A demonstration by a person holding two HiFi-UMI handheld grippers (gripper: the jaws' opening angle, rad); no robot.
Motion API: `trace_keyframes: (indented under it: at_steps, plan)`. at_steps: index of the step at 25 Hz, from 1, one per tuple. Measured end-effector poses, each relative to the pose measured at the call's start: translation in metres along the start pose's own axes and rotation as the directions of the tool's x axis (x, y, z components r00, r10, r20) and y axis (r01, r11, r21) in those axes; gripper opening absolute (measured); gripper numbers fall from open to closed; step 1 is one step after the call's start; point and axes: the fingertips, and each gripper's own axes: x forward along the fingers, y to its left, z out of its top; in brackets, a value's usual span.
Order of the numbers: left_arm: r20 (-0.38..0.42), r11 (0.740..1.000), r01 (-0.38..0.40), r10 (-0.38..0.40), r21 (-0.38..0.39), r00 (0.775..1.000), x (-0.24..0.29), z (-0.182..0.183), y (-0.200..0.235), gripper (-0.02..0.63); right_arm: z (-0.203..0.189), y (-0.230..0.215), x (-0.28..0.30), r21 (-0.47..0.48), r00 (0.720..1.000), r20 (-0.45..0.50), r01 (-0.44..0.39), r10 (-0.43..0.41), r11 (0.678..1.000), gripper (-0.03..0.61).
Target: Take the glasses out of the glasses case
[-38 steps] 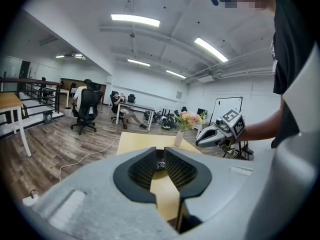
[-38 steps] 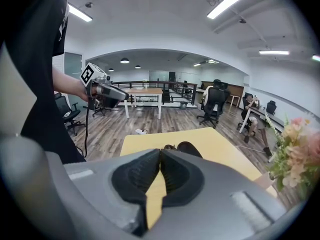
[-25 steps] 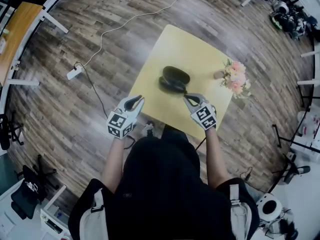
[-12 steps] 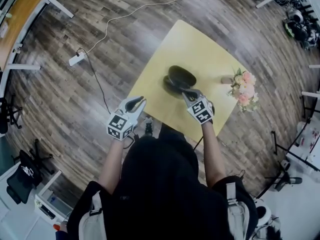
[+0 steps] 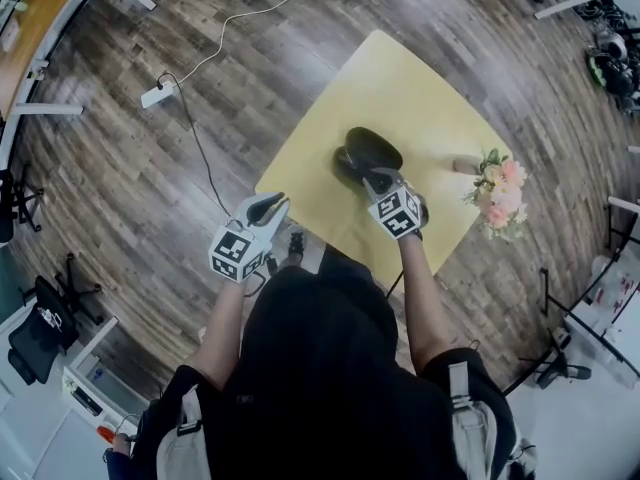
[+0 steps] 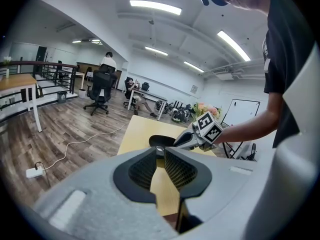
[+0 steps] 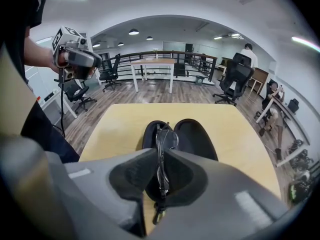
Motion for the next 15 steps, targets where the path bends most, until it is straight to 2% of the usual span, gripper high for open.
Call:
trace_keyframes:
  at_steps: [10, 15]
  plan:
    - [0.001, 0.999, -0.026, 0.026, -0.026, 1.000, -0.002, -0.006, 0.003, 0.058, 0.001, 0.004, 0.029, -0.081, 0.997, -0.065, -0.042, 0.037, 0.996, 0.058]
    - [-0.003, 0.999, -0.038, 0.038, -0.030, 0.999, -0.004, -0.010, 0.005, 0.058, -0.003, 0.003, 0.034, -0.084, 0.996, -0.081, -0.044, 0.038, 0.995, 0.058]
